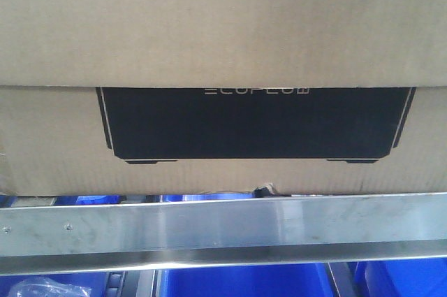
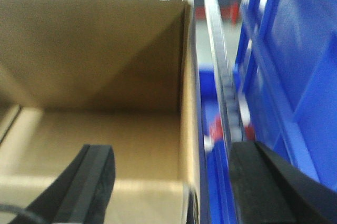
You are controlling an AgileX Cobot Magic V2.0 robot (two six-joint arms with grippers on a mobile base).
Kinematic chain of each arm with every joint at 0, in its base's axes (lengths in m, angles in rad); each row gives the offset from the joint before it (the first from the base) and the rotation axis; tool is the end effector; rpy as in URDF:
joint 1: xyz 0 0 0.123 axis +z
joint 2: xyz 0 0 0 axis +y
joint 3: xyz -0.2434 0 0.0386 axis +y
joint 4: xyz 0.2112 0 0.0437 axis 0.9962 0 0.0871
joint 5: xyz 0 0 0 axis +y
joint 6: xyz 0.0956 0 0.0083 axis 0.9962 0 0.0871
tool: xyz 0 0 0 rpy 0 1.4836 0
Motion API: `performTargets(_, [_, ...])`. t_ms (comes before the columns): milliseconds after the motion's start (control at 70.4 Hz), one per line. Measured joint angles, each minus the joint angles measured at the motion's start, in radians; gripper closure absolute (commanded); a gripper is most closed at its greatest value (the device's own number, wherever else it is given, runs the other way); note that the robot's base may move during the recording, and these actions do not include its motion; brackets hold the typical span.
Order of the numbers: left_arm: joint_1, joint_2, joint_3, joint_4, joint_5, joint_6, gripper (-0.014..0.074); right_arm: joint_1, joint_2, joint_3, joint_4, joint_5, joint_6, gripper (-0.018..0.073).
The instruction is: Grab box from left shelf to table start
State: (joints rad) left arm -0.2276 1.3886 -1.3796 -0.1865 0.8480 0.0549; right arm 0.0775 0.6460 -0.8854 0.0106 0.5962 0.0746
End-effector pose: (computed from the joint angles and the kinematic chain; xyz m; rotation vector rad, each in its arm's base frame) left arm 0.2641 -0.0749 0.3456 0.2551 2.3295 -0.3103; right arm 0.1158 0.0096 0.3673 0.0012 1.8420 0.1181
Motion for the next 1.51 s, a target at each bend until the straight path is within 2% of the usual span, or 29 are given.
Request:
performTargets(227, [0.000, 0.000, 0.000, 0.000, -0.008, 0.000, 0.0693, 0.000, 0.253, -0.282, -0.019, 0.231, 0.000, 0.0000])
performTargets(426, [0.000, 0.000, 0.000, 0.000, -0.009, 0.000, 0.0693, 0.000, 0.416, -0.402, -0.044, 0.355, 0.000, 0.0000])
performTargets(895, [0.000, 0.000, 0.000, 0.000, -0.010, 0.000, 0.0693, -0.021, 0.618, -0.429, -0.096, 0.372, 0.000, 0.0000])
performTargets(1250, [0.000, 0.000, 0.000, 0.000, -0.010, 0.000, 0.0693, -0.030, 0.740, -0.551, -0.099, 0.363, -0.016, 0.0001])
performTargets(1364, [0.000, 0.000, 0.000, 0.000, -0.010, 0.000, 0.0693, -0.030, 0.776, -0.572, -0.099, 0.363, -0.016, 0.0064])
performTargets(1506, [0.000, 0.000, 0.000, 0.000, -0.010, 0.000, 0.0693, -0.030, 0.807, -0.573, -0.097, 0.369, -0.016, 0.0247])
